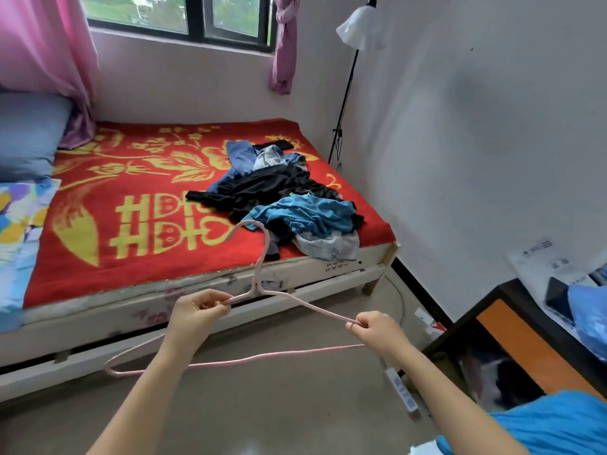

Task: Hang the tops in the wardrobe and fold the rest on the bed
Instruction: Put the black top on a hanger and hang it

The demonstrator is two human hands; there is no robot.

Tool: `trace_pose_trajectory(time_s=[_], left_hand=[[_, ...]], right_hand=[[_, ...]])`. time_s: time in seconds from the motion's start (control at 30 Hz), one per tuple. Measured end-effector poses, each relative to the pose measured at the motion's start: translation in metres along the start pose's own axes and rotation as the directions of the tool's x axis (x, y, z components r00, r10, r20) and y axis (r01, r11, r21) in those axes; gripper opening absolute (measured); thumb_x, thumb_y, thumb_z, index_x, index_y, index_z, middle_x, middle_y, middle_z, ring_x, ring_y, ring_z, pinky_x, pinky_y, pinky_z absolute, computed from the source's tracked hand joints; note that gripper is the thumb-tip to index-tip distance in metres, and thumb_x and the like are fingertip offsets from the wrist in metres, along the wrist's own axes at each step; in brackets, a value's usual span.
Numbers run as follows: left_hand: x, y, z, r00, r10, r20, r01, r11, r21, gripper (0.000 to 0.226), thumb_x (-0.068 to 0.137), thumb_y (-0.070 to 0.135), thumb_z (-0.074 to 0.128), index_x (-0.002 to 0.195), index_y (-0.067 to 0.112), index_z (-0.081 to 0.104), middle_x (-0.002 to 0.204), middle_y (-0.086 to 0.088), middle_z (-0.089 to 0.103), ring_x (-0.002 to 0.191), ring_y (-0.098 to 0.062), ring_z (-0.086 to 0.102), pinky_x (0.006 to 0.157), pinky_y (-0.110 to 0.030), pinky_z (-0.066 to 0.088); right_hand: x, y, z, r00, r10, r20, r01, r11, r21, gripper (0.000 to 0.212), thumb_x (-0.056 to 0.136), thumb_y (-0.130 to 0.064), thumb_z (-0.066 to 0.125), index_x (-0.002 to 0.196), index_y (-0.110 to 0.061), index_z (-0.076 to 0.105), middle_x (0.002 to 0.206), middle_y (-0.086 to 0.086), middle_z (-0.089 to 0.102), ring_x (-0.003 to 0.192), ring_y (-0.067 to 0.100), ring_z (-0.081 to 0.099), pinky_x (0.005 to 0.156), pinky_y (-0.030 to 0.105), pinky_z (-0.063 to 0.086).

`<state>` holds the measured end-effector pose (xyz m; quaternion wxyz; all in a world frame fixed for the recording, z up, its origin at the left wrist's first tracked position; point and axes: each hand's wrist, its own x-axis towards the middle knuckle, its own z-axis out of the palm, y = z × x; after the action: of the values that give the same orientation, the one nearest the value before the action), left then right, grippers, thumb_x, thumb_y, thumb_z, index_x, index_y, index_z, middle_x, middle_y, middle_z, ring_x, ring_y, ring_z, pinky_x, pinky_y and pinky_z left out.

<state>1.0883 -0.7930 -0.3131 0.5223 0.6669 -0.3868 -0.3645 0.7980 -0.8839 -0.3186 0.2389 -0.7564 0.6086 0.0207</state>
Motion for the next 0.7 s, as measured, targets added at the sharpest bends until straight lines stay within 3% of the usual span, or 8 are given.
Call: trace_pose_trajectory(time_s=[0.17,0.37,0.53,0.7], left_hand=[[0.039,-0.006,0.044,0.997,-0.076,0.028,0.076,0.997,-0.004,0.021,0.077,-0.009,0.065,0.07,0.01,0.07,0.046,0.008,0.046,0.045,-0.005,0.036,0.043,-0.01,0.027],[0.106,0.018,0.106,0.998,-0.045,0.047,0.043,0.998,0.034,0.018,0.079,-0.006,0.065,0.072,0.01,0.07,0.062,-0.011,0.052,0.058,-0.017,0.041,0.052,-0.02,0.032],[0.168,0.038,0.161,0.999,-0.026,-0.027,0.026,1.0,0.016,0.022,0.08,-0.007,0.063,0.072,0.012,0.07,0.06,-0.011,0.05,0.054,-0.017,0.038,0.041,-0.013,0.029],[0.21,0.044,0.195,0.997,-0.043,-0.071,0.042,0.999,-0.014,0.017,0.08,-0.006,0.065,0.077,0.009,0.071,0.055,-0.004,0.053,0.05,-0.014,0.04,0.04,-0.012,0.032]], right_hand=[[0.046,0.025,-0.013,0.996,0.072,0.061,-0.072,0.997,-0.001,0.038,0.093,-0.036,0.049,0.058,-0.021,0.043,0.061,-0.006,0.047,0.06,0.01,0.045,0.057,0.027,0.036],[0.118,0.063,-0.054,0.995,0.064,0.073,-0.065,0.998,0.019,0.041,0.092,-0.035,0.051,0.055,-0.021,0.04,0.059,-0.005,0.044,0.056,0.009,0.042,0.053,0.025,0.032],[0.199,0.09,-0.104,1.0,0.018,0.023,-0.019,0.999,0.028,0.042,0.09,-0.034,0.053,0.054,-0.02,0.039,0.056,-0.006,0.045,0.058,0.012,0.045,0.051,0.026,0.029],[0.263,0.107,-0.133,0.998,-0.041,0.048,0.042,0.999,-0.009,0.041,0.09,-0.033,0.052,0.054,-0.021,0.038,0.056,-0.007,0.044,0.07,0.02,0.048,0.051,0.024,0.029]])
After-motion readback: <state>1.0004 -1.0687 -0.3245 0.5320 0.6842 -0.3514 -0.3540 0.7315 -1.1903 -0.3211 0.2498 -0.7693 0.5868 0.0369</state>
